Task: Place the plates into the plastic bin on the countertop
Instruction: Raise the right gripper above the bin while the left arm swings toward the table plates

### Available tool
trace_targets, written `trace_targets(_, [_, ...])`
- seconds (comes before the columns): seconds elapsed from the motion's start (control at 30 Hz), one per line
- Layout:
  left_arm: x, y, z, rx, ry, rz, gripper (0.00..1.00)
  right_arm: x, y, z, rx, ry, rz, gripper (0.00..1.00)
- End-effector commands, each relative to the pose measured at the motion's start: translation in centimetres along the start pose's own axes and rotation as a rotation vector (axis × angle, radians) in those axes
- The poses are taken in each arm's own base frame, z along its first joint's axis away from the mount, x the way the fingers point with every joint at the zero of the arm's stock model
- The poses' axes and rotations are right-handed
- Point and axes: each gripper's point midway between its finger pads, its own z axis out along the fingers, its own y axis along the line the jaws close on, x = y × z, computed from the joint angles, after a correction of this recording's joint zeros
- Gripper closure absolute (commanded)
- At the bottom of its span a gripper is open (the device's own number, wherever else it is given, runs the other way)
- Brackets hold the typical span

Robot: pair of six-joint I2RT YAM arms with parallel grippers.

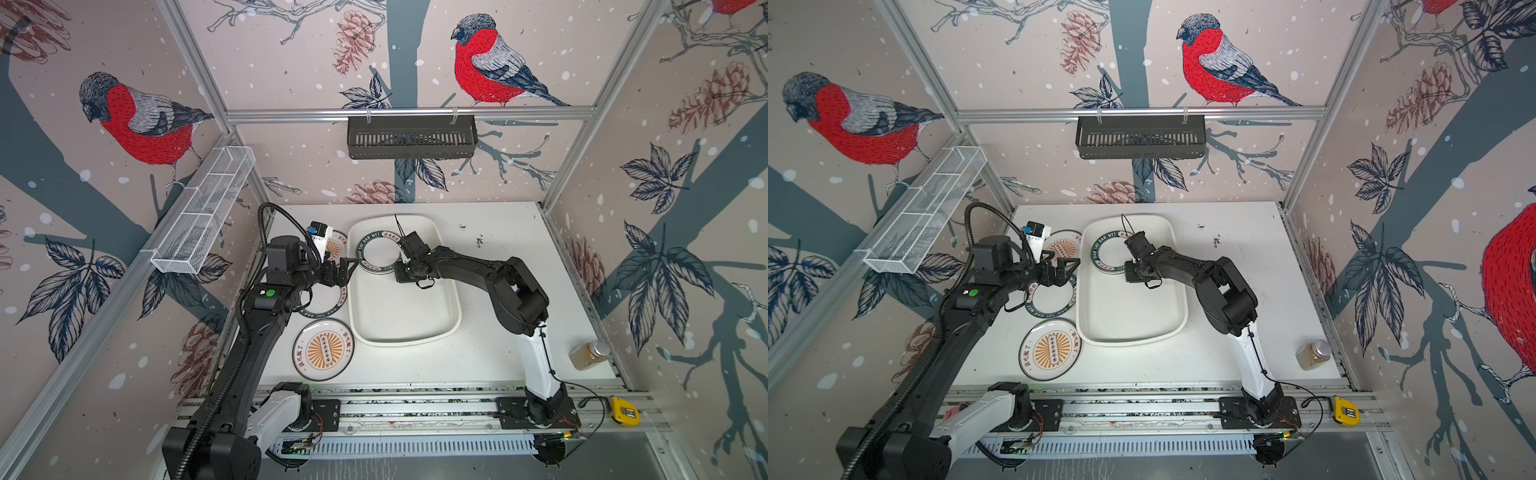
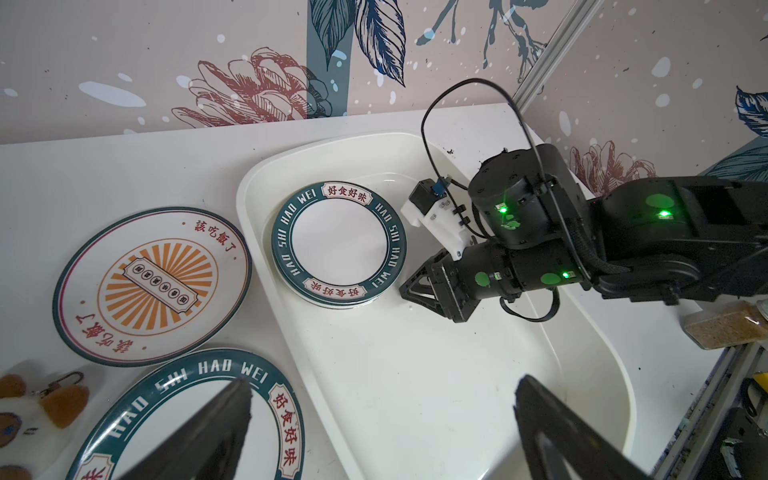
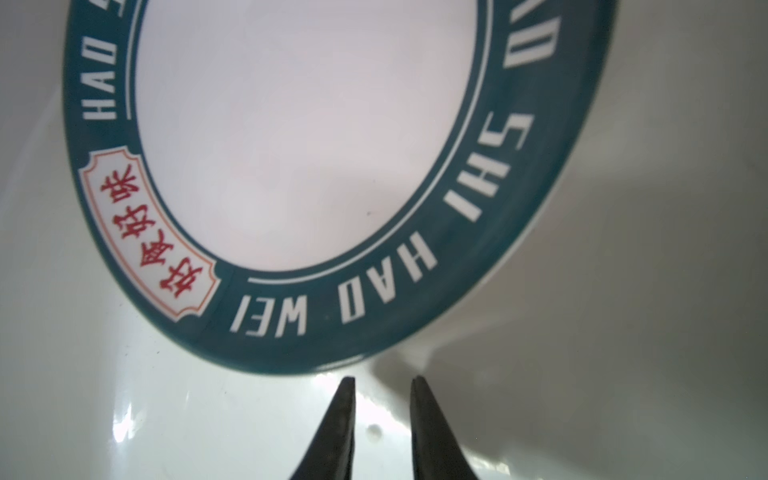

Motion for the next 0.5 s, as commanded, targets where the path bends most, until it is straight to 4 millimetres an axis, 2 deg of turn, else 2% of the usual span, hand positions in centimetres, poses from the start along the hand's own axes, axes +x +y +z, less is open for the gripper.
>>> trace_targets(0.0, [-1.1,0.7,-0.3,-0.048,-0.023,0.079,0.02,-0.4,0.6,-1.8,-0.013,-0.038,-0.013,0.74])
trace_targets(0.1, [-0.5,1.1,-0.3,-0.069,0.023,0.133,0.02,-0.3,0.8,-3.4,-0.030,-0.060,-0.006,0.73])
trace_targets(0.13, [-1.4,1.0,-0.7,-0.076,0.016,0.162,0.02,-0.3,0.8,-4.1,-0.036,-0.071,-0.002,0.73])
trace_targets(0.23, [-0.6,1.9,-1.0,-0.128,0.054,0.180,0.02,0.2,0.8,-5.5,-0.056,-0.091,0.004,0.72])
trace_targets(0.37, [1.2,2.5,-0.9,-0.156,0.112,0.192,0.03,1.0,0.6,-7.0,-0.069,-0.110,0.012,0.72])
trace_targets(0.4, [2.6,2.8,-0.6,-0.157,0.149,0.181,0.03,1.2,0.4,-7.2,-0.071,-0.111,0.016,0.71])
trace_targets(0.47, [3.9,3.2,-0.4,-0.167,0.185,0.174,0.03,1.5,0.2,-7.6,-0.085,-0.117,0.024,0.71])
